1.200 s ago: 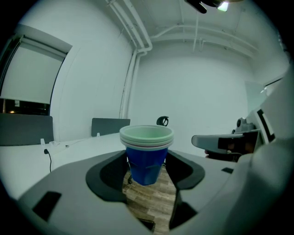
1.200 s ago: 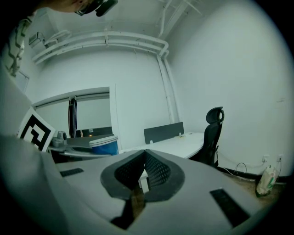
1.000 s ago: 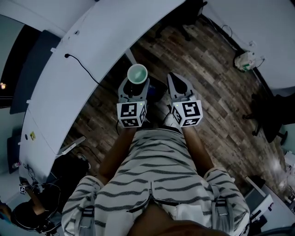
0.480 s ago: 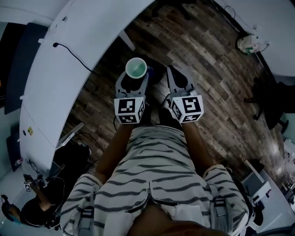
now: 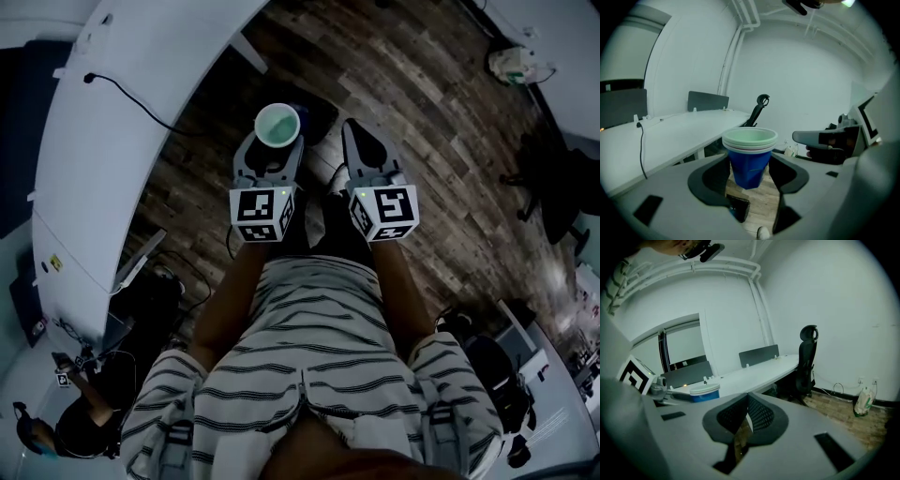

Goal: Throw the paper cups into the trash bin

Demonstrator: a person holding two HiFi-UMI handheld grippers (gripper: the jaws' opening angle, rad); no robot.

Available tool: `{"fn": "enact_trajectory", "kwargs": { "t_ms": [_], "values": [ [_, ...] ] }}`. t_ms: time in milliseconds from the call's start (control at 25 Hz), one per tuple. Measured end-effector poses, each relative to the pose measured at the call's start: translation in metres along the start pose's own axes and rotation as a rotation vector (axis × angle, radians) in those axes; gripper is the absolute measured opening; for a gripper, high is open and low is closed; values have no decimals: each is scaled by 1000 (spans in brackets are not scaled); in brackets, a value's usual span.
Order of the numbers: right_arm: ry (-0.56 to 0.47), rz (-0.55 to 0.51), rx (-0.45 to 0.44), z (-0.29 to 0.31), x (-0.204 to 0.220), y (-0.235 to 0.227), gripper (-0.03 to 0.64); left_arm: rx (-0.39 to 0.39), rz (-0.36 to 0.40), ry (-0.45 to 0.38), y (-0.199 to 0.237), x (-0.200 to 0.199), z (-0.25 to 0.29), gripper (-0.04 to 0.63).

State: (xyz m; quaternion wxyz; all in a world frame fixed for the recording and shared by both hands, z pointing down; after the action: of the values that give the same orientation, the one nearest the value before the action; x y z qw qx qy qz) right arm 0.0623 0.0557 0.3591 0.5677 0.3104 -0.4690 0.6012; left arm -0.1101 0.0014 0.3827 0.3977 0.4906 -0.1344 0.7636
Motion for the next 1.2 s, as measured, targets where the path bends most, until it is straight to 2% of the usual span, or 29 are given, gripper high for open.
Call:
{"fn": "enact_trajectory", "kwargs": {
  "t_ms": [760,1200],
  "values": [
    [112,90,54,22,77,-25,15,42,-35,163,7,75,55,279],
    [160,124,37,33,112,-33,15,16,-71,246,14,124,86,279]
  ]
}}
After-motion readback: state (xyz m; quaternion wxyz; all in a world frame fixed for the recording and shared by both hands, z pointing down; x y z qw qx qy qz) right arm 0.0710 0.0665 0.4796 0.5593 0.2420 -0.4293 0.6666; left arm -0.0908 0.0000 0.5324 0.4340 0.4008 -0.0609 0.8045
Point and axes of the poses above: the fingertips, and each gripper's own axes: z forward along the fingers, y to its left, x out of its underside, the point moved 8 cm from there along -z, backward along the fingers, and after that the axes turned 1 degree about y, right-handed, at the moved point
